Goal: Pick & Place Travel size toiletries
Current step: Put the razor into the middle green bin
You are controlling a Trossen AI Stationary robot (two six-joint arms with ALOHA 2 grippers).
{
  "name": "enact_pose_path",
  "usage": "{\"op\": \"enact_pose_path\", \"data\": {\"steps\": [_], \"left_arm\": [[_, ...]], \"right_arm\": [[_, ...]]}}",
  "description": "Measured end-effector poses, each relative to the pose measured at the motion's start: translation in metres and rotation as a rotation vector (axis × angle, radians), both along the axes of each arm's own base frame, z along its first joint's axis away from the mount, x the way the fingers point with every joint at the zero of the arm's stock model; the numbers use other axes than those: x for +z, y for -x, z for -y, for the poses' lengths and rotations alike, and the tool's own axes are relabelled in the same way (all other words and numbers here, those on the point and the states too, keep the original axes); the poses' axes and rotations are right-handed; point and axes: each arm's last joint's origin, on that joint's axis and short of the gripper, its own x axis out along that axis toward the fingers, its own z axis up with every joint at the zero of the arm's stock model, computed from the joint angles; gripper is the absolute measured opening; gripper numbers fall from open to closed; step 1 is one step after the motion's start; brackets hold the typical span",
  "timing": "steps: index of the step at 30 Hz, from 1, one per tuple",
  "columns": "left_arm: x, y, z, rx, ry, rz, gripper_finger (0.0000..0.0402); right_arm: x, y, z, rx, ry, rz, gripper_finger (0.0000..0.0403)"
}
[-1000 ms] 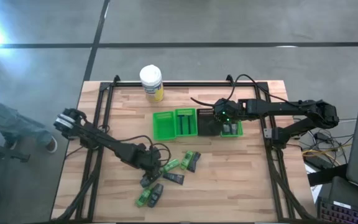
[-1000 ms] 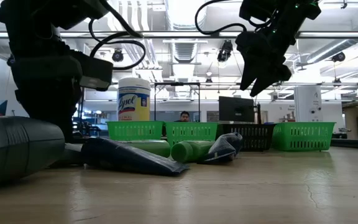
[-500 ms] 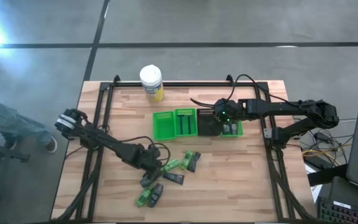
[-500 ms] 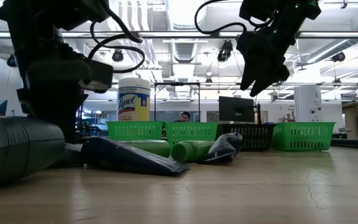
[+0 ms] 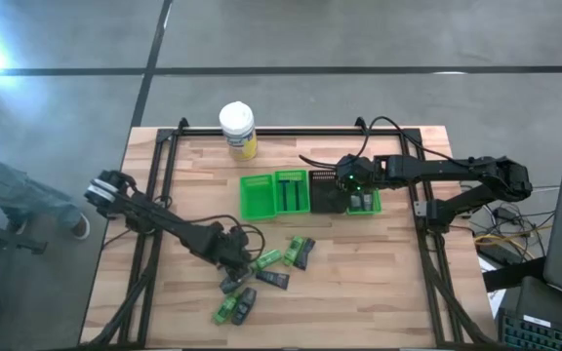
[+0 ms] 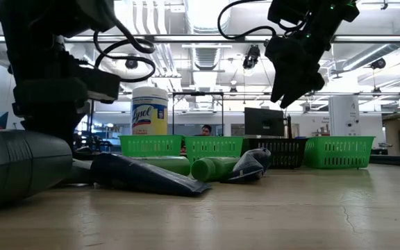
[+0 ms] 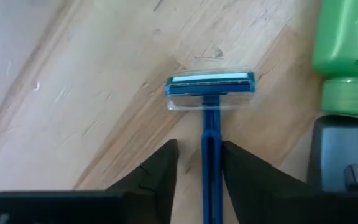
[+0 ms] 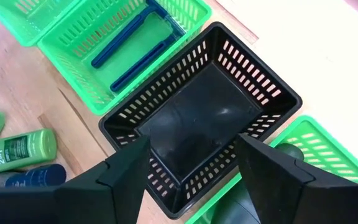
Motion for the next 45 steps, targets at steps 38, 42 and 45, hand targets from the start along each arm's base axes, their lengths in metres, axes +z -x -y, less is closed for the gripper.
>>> {"op": "enact_pose_path", "data": {"steps": [38,42,45], "left_arm": [[0.146,-0.014,-0.085,0.110,-0.005,1.009,0.0022],[0.161,-0.020,-0.096,0.095,-0.018,1.198,0.0022],[0.167,-0.020,-0.105,0.106,-0.039,1.287,0.0022]], "right_arm": [[0.039,-0.019,-0.007,0.111,-0.288,0.350,0.0221],[0.053,-0.029,-0.008,0.203,-0.304,0.523,0.0232],[0.059,-0.033,-0.008,0.221,-0.287,0.596,0.0242]]}}
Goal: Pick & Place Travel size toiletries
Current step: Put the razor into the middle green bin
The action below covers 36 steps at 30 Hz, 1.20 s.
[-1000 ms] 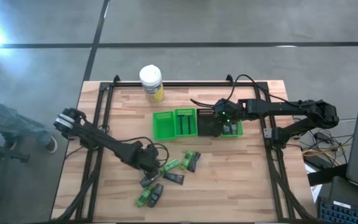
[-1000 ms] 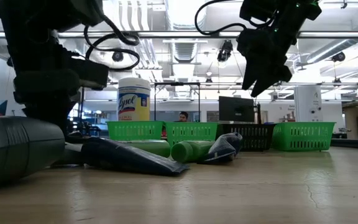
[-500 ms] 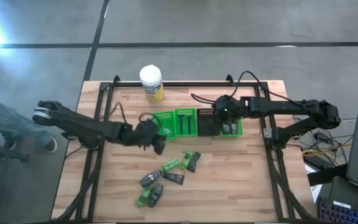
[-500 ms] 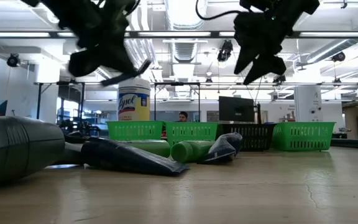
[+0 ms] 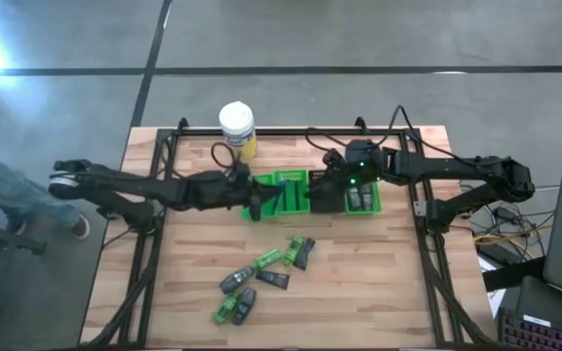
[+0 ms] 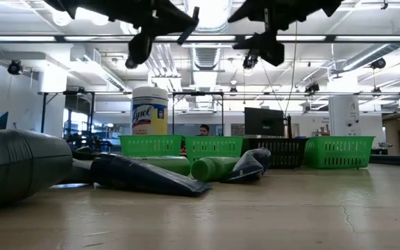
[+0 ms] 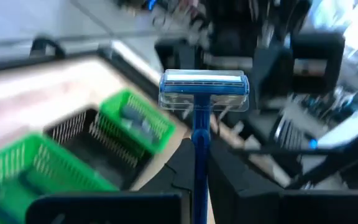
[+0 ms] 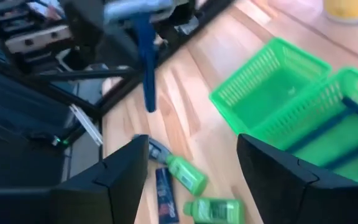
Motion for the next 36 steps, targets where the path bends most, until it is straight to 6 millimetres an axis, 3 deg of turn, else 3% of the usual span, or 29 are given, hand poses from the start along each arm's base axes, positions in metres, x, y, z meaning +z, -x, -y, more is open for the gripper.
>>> {"op": "enact_pose_path", "data": {"steps": [9,17,24,36], "left_arm": [[0.017,-0.003,-0.023,0.018,-0.032,0.214,0.0022],[0.020,-0.008,-0.024,-0.015,-0.011,0.302,0.0022],[0.010,-0.023,-0.025,-0.023,0.028,0.285,0.0022],[0.020,-0.053,-0.028,-0.088,-0.004,0.305,0.0022]], "right_arm": [[0.011,-0.008,0.001,0.016,0.049,0.152,0.0269],[0.018,-0.009,0.002,0.002,0.056,0.214,0.0259],[0.018,-0.009,0.002,0.003,0.057,0.216,0.0239],[0.017,-0.009,0.002,0.002,0.052,0.208,0.0246]]}}
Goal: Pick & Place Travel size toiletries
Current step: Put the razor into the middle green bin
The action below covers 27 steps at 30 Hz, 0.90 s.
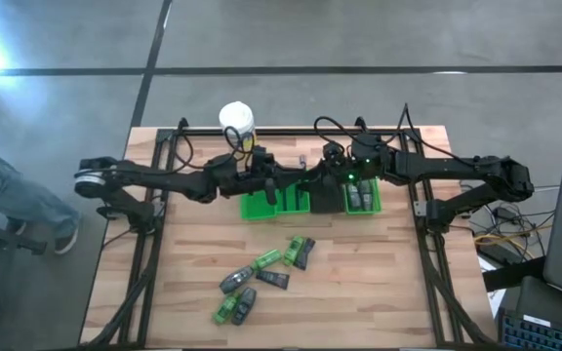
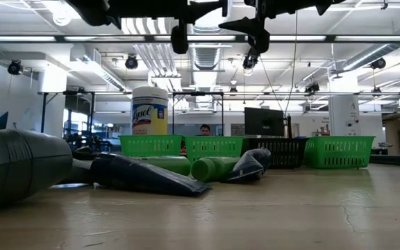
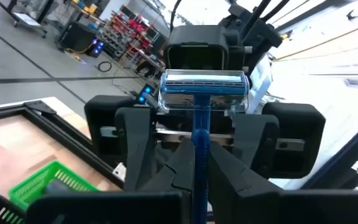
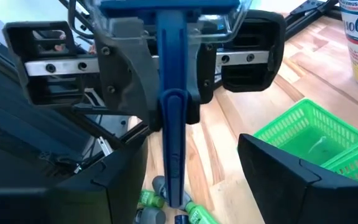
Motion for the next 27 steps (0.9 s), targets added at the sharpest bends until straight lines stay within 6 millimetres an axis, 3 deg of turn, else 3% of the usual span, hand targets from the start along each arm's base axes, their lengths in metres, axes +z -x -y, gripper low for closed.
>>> {"op": "enact_pose_path", "data": {"steps": [7,20,27], "left_arm": [[0.000,0.001,0.000,0.000,-0.007,-0.025,0.0022],[-0.008,0.000,0.000,-0.008,-0.026,-0.111,0.0036],[-0.011,0.000,0.000,-0.005,-0.038,-0.148,0.0062]], "right_arm": [[-0.003,0.001,0.000,0.000,-0.004,-0.029,0.0195],[-0.003,0.001,0.001,-0.016,0.020,-0.030,0.0031],[-0.008,-0.001,0.001,-0.025,-0.002,-0.066,0.0024]]}}
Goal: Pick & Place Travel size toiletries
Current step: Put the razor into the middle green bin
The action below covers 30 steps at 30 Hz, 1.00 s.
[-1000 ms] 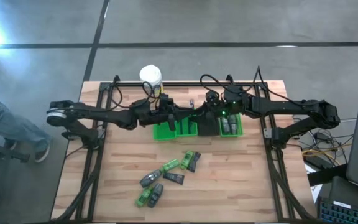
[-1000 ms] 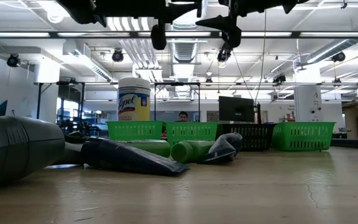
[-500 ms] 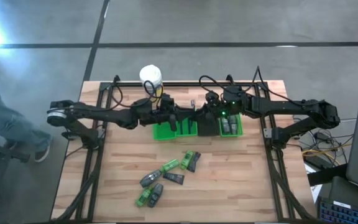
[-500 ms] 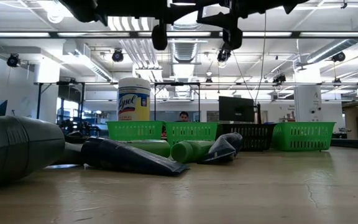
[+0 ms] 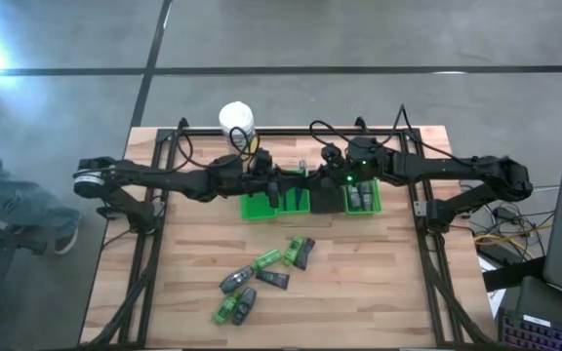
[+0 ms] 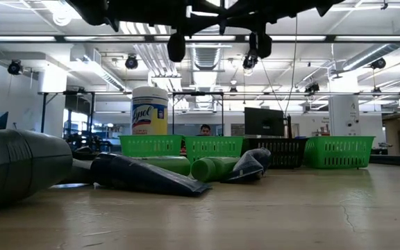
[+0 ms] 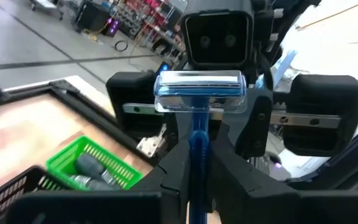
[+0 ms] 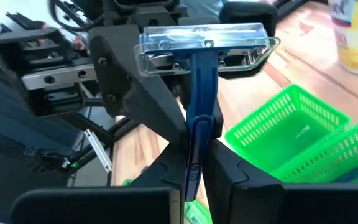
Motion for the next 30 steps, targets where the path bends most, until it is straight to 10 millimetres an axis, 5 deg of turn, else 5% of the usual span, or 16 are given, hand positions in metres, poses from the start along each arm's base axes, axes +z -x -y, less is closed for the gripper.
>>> {"op": "enact_pose_path", "data": {"steps": [9,15,21,26,30], "left_arm": [[-0.006,0.011,0.001,-0.004,0.142,-0.196,0.0144],[-0.009,0.038,0.003,0.028,0.177,-0.422,0.0200],[-0.002,0.083,0.003,0.192,0.139,-0.620,0.0207],[0.005,0.112,0.003,0.294,0.105,-0.671,0.0204],[0.007,0.126,0.002,0.336,0.084,-0.711,0.0204]], "right_arm": [[-0.023,-0.013,0.004,-0.043,-0.079,-0.107,0.0024],[-0.038,-0.018,0.024,-0.207,-0.195,-0.157,0.0024],[-0.081,-0.031,0.055,-0.233,-0.371,-0.287,0.0029],[-0.126,-0.047,0.061,-0.234,-0.433,-0.466,0.0042],[-0.138,-0.059,0.064,-0.230,-0.410,-0.552,0.0039]]}}
